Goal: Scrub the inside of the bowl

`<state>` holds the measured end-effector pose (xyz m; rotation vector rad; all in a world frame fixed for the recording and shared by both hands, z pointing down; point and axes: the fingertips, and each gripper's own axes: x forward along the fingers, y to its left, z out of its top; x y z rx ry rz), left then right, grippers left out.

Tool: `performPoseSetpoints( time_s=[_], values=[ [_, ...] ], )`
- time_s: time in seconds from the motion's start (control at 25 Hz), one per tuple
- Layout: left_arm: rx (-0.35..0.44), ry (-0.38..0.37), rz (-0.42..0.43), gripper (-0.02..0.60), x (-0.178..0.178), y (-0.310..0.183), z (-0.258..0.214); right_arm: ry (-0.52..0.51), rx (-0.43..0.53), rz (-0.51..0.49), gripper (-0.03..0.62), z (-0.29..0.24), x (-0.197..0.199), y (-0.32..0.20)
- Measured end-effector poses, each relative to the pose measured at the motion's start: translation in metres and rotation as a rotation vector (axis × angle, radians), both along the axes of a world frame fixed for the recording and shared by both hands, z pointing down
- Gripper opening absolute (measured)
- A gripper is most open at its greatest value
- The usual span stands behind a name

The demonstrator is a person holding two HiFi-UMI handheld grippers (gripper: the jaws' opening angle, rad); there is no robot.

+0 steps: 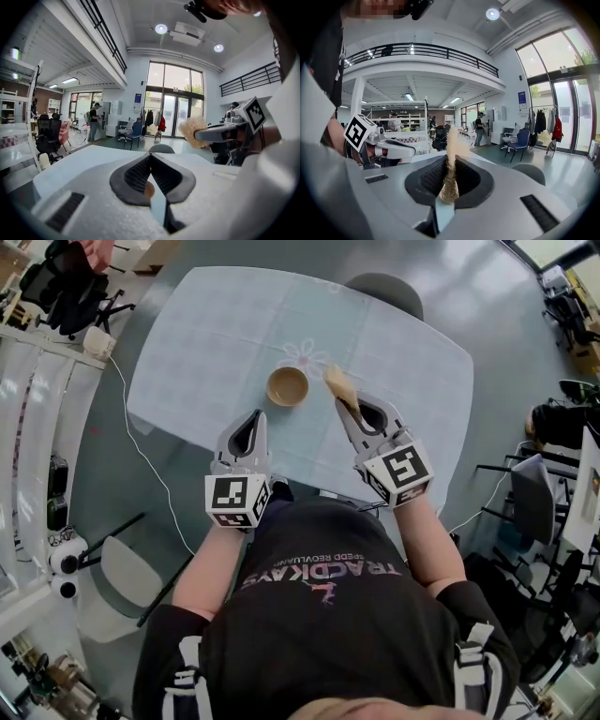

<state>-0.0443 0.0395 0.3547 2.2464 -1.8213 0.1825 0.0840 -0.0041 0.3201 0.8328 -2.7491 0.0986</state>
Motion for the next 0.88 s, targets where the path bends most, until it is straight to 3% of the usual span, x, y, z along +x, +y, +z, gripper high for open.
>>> performPoseSetpoints(
  time_s=[0.56,0.88],
  values=[
    [-0.045,0.066,-0.024,0.017,0.041,0.044,0.012,-0.009,-0.071,-0.048,0.032,0.026,0.023,0.051],
    [-0.048,0.048,-0.041,0.017,0.047,0.053,0.018,0.0,-0.074,-0.082,0.032,0.03,0.024,0.059]
  ],
)
